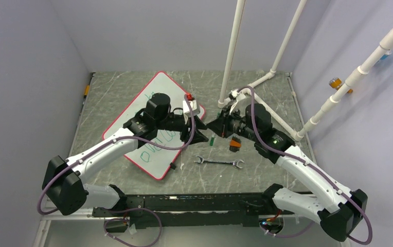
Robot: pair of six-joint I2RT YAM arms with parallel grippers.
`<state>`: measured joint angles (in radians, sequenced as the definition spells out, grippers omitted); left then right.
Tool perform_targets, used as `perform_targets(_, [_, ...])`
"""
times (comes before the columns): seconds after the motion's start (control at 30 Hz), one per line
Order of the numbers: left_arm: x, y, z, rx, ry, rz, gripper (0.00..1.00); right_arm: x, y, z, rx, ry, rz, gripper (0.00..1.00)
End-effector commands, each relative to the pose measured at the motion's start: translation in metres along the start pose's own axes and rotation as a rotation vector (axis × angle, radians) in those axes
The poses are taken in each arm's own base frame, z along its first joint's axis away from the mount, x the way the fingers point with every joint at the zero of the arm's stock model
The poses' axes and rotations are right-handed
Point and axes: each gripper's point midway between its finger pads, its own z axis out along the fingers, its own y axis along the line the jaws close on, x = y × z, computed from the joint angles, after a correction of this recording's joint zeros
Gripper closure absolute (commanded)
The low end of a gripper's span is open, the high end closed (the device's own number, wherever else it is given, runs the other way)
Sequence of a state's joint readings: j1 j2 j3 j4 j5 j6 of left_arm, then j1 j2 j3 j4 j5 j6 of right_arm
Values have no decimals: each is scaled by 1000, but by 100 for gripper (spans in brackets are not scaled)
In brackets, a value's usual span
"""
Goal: Write a sentence on the whiteboard
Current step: Place the whiteboard marker at the center of the board.
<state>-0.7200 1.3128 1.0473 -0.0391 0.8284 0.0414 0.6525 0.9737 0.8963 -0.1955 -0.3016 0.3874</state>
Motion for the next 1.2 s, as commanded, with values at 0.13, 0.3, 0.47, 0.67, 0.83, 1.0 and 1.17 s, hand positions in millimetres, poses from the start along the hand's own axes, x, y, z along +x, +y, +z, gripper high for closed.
perform_targets(0.13, [-27, 47, -25, -326, -66, 76, 4, 44, -123, -33, 735, 156, 154, 100])
perform_targets(0.3, [-16, 60, -31, -416, -51, 50, 1, 63, -147, -38, 887, 232, 160, 100])
perform_targets(0.47, [-10, 76, -34, -499, -36, 11, 1, 84, -168, -41, 1006, 322, 148, 100])
perform_targets(0.67, [1, 90, -41, -596, -5, -49, 1, 98, -195, -44, 1083, 339, 166, 100])
perform_targets(0.83, [6, 96, -47, -652, -8, -77, 1, 116, -219, -46, 1121, 383, 214, 100])
perform_targets(1.0, [12, 101, -52, -695, -4, -90, 1, 139, -239, -45, 1138, 408, 306, 98])
perform_targets(1.17, [16, 103, -52, -705, 7, -93, 1, 148, -252, -43, 1136, 378, 374, 96])
